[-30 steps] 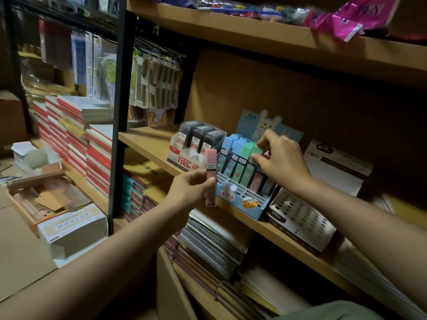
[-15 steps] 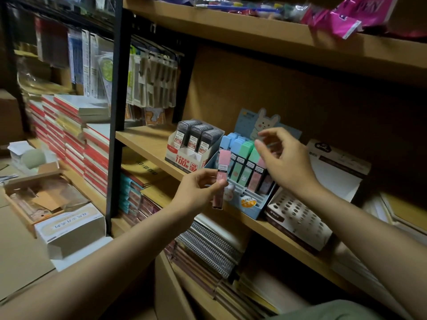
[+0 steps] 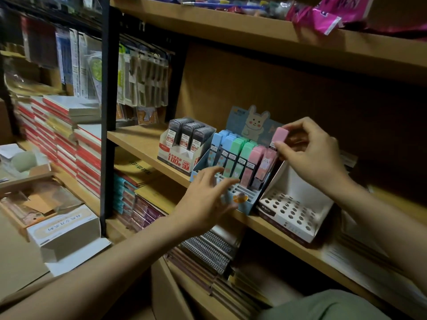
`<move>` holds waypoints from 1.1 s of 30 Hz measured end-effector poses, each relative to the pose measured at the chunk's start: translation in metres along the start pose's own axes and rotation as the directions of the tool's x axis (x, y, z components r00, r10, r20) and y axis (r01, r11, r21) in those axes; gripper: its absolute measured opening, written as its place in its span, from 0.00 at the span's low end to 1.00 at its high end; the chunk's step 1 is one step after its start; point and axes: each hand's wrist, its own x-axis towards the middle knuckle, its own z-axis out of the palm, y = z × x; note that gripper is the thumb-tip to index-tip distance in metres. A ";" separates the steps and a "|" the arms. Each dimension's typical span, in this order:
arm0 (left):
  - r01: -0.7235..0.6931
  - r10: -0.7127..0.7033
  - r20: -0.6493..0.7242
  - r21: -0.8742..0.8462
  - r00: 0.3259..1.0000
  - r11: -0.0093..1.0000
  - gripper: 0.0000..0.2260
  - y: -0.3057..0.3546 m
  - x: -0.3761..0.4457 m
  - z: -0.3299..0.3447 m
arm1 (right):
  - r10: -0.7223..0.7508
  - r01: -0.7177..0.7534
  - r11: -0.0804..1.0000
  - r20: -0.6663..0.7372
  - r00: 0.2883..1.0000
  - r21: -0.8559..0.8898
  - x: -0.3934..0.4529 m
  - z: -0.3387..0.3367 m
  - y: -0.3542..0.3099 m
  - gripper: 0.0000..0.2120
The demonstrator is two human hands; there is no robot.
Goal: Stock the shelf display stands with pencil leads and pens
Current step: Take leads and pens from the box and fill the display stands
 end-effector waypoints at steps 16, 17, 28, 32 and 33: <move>-0.063 0.021 0.170 0.245 0.985 0.968 0.29 -0.021 -0.008 0.028 | 0.017 -0.010 0.997 0.101 0.995 -0.072 -0.011 0.029 0.019 0.10; -0.062 0.022 0.165 0.242 0.986 0.968 0.29 -0.021 -0.008 0.028 | 0.023 -0.014 0.997 0.112 0.993 -0.082 -0.012 0.029 0.020 0.10; -0.053 0.007 0.212 0.211 0.977 0.976 0.30 -0.016 -0.011 0.021 | 0.070 -0.048 0.968 0.083 0.994 -0.246 -0.013 0.034 0.019 0.13; -0.152 0.143 0.059 0.175 0.988 0.973 0.29 -0.015 -0.026 0.002 | 0.003 -0.008 0.998 -0.086 0.996 -0.063 -0.030 0.034 0.004 0.15; -0.172 0.174 -0.005 0.136 0.985 0.976 0.25 -0.016 -0.032 -0.002 | -0.026 0.026 1.000 -0.097 0.995 0.002 -0.041 0.038 -0.003 0.12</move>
